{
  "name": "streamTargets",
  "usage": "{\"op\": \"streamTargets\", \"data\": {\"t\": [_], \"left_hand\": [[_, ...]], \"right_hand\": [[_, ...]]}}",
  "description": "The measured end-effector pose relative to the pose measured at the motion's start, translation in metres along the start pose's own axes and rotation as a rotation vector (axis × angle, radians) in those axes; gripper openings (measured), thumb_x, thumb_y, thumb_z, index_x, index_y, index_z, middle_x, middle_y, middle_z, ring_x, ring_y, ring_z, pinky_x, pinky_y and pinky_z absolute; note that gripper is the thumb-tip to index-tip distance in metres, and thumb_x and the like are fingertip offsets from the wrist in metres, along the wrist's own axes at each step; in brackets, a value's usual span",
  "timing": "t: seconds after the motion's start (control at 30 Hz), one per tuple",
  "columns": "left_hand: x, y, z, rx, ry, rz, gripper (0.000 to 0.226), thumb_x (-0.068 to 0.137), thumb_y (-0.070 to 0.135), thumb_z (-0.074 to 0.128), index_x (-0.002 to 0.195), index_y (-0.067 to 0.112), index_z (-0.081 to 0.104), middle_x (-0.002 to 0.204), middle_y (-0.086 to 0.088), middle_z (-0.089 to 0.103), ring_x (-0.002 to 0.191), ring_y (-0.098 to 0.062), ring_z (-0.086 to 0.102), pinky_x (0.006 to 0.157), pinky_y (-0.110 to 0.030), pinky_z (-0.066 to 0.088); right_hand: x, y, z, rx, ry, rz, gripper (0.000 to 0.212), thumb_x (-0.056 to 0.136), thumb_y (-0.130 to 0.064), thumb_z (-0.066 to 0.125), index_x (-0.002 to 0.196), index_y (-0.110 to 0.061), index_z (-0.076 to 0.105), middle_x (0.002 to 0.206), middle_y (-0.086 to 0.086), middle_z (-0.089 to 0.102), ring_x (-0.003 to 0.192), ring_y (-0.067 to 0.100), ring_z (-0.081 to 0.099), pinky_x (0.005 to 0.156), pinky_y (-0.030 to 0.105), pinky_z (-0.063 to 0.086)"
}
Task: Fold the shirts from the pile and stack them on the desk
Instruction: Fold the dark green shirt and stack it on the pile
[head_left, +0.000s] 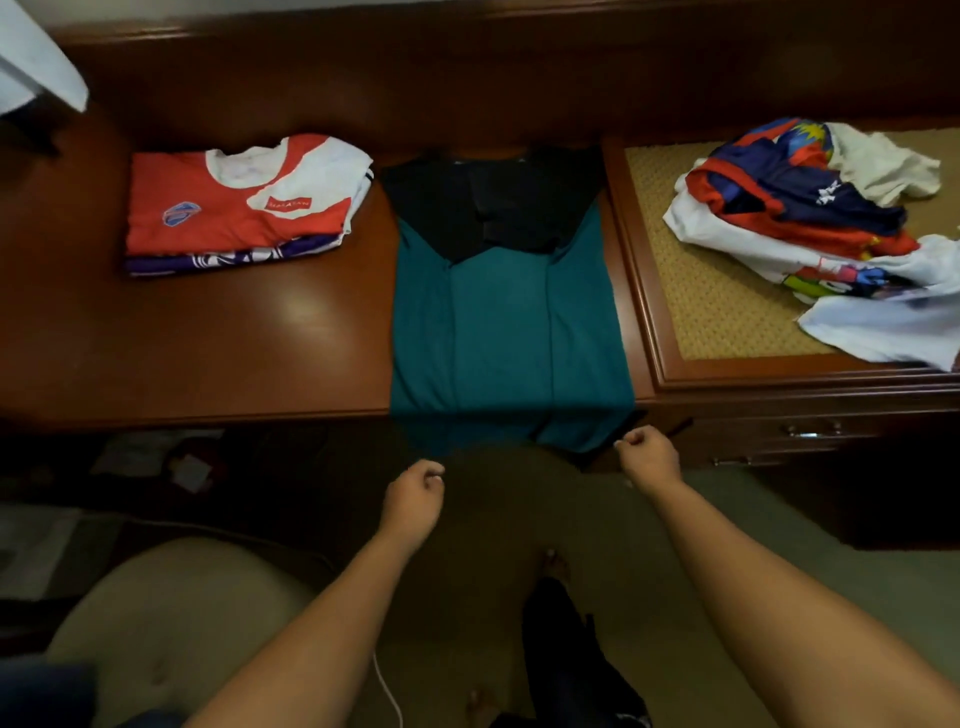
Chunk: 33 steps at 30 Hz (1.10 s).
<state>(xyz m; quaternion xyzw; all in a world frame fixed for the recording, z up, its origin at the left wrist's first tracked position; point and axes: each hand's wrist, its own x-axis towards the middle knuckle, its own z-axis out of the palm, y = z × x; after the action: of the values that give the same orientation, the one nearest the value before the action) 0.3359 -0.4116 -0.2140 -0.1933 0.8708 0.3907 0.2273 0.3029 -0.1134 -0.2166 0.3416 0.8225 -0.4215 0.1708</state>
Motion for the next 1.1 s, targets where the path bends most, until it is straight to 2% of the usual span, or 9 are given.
{"op": "streamTargets", "data": {"t": [0.13,0.2,0.27,0.37,0.5,0.7,0.83,0.93,1.1], "left_hand": [[0.030,-0.010,-0.013,-0.255,0.016,-0.233,0.035,0.098,0.017,0.051,0.133,0.016,0.049,0.129,-0.010,0.055,0.101,-0.024,0.057,0.076,-0.030,0.047],[0.046,-0.006,-0.014,-0.370,0.005,-0.277,0.048,0.097,0.015,0.053,0.142,0.016,0.039,0.141,-0.009,0.047,0.122,-0.026,0.049,0.096,-0.035,0.042],[0.061,-0.002,-0.012,-0.457,-0.017,-0.297,0.061,0.096,0.014,0.056,0.149,0.015,0.026,0.150,-0.008,0.037,0.135,-0.027,0.038,0.109,-0.040,0.034],[0.079,0.001,-0.002,-0.560,-0.030,-0.335,0.074,0.093,0.014,0.060,0.152,0.012,0.015,0.154,-0.007,0.029,0.139,-0.027,0.032,0.114,-0.045,0.028],[0.095,0.003,0.010,-0.608,0.021,-0.324,0.057,0.093,0.014,0.061,0.143,0.009,0.034,0.147,-0.007,0.040,0.135,-0.026,0.037,0.112,-0.043,0.030],[0.079,-0.018,0.020,-0.401,-0.034,-0.355,0.026,0.094,0.016,0.059,0.118,0.007,0.054,0.111,-0.006,0.058,0.105,-0.023,0.054,0.086,-0.033,0.039],[0.054,-0.040,0.024,-0.351,-0.077,-0.388,0.028,0.094,0.016,0.059,0.120,0.009,0.054,0.118,-0.006,0.058,0.111,-0.023,0.054,0.090,-0.035,0.041],[0.030,-0.047,0.024,-0.412,-0.055,-0.400,0.029,0.095,0.018,0.057,0.123,0.011,0.054,0.123,-0.006,0.058,0.115,-0.023,0.054,0.094,-0.037,0.042],[-0.016,-0.050,0.010,-0.562,-0.004,-0.393,0.022,0.098,0.016,0.052,0.118,0.010,0.055,0.115,-0.006,0.061,0.096,-0.018,0.059,0.085,-0.036,0.047]], "right_hand": [[0.013,0.003,0.005,0.215,-0.094,0.103,0.042,0.094,-0.020,0.060,0.133,-0.012,0.048,0.129,0.007,0.054,0.117,0.031,0.054,0.098,0.045,0.048],[0.023,0.002,0.010,0.385,-0.185,0.141,0.050,0.096,-0.014,0.055,0.143,-0.012,0.038,0.134,0.006,0.049,0.128,0.029,0.046,0.102,0.041,0.040],[0.037,0.006,0.017,0.459,-0.260,0.152,0.056,0.096,-0.010,0.055,0.147,-0.012,0.032,0.144,0.006,0.044,0.135,0.027,0.039,0.107,0.042,0.032],[0.055,0.013,0.027,0.458,-0.269,0.138,0.053,0.091,-0.011,0.062,0.140,-0.012,0.042,0.140,0.006,0.051,0.129,0.027,0.046,0.104,0.038,0.036],[0.069,0.023,0.028,0.387,-0.211,0.086,0.041,0.087,-0.009,0.067,0.126,-0.005,0.056,0.122,0.009,0.062,0.114,0.025,0.057,0.103,0.041,0.043],[0.066,0.047,0.024,0.256,-0.336,0.039,0.038,0.081,-0.001,0.070,0.118,-0.005,0.062,0.113,0.007,0.067,0.100,0.020,0.062,0.088,0.029,0.045],[0.053,0.058,0.024,0.324,-0.379,0.087,0.040,0.083,0.007,0.064,0.118,-0.011,0.059,0.113,0.006,0.066,0.096,0.018,0.063,0.087,0.030,0.047],[0.037,0.064,0.020,0.337,-0.385,0.134,0.026,0.090,-0.001,0.061,0.114,-0.012,0.061,0.108,0.004,0.067,0.096,0.021,0.063,0.088,0.035,0.049],[-0.006,0.073,0.008,0.361,-0.349,0.195,0.024,0.093,-0.018,0.061,0.114,-0.006,0.064,0.110,0.010,0.069,0.101,0.029,0.065,0.098,0.047,0.049]]}}
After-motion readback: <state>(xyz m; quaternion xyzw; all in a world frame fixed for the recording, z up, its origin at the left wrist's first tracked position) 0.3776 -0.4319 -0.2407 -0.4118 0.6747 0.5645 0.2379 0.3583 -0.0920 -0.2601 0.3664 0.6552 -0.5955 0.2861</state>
